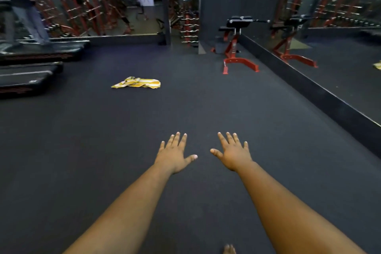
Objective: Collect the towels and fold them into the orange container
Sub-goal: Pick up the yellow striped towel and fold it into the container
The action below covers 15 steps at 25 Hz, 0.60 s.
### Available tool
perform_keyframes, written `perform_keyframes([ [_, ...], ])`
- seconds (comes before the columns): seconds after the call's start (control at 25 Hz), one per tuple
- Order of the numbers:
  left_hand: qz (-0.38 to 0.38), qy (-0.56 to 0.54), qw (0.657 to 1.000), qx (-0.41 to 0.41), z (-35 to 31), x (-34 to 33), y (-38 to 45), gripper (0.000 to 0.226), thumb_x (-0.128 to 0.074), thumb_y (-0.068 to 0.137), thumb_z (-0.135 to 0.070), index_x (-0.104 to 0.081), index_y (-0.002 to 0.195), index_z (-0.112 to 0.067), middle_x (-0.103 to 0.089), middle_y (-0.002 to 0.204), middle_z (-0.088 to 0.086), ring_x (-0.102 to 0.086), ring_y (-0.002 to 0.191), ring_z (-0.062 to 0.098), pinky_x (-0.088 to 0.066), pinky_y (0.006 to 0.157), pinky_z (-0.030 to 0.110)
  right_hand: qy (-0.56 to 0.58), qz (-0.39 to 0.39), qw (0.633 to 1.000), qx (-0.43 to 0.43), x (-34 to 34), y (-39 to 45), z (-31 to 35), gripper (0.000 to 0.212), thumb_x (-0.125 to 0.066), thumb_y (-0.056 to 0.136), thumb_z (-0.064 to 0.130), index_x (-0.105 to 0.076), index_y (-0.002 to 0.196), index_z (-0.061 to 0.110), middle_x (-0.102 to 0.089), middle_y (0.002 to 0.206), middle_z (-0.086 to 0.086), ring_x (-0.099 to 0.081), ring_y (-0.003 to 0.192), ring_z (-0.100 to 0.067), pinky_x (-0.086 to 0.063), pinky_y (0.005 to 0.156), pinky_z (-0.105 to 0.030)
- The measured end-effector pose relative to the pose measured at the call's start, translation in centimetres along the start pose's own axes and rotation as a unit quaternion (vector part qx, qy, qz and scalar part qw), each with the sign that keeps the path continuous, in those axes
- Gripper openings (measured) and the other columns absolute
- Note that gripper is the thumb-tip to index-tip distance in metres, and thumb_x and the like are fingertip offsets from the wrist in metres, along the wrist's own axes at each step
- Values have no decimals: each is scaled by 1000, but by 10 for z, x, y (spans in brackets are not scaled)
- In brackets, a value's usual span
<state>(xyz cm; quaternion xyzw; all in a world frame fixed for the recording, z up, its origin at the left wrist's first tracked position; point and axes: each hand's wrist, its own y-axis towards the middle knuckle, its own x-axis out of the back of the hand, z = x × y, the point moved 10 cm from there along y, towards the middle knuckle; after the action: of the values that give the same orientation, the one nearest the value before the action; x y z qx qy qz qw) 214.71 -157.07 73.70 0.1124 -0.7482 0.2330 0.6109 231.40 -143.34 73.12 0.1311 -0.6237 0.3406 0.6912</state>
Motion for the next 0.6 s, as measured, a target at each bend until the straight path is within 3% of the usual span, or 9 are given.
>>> perform_keyframes([
  [0.24, -19, -29, 995, 95, 59, 32, 124, 98, -28, 92, -81, 13, 162, -26, 16, 170, 1, 11, 157, 21, -1, 127, 50, -28, 15, 997, 71, 33, 170, 26, 82, -20, 95, 76, 12, 160, 37, 10, 170, 0, 15, 156, -24, 1, 124, -59],
  [0.6, -21, -50, 986, 159, 132, 75, 276, 97, -29, 92, -80, 13, 162, -27, 17, 170, 1, 11, 157, 21, -2, 127, 50, -60, 44, 987, 145, 72, 372, 93, 82, -21, 96, 75, 11, 160, 36, 9, 170, 0, 15, 156, -24, 1, 124, -60],
])
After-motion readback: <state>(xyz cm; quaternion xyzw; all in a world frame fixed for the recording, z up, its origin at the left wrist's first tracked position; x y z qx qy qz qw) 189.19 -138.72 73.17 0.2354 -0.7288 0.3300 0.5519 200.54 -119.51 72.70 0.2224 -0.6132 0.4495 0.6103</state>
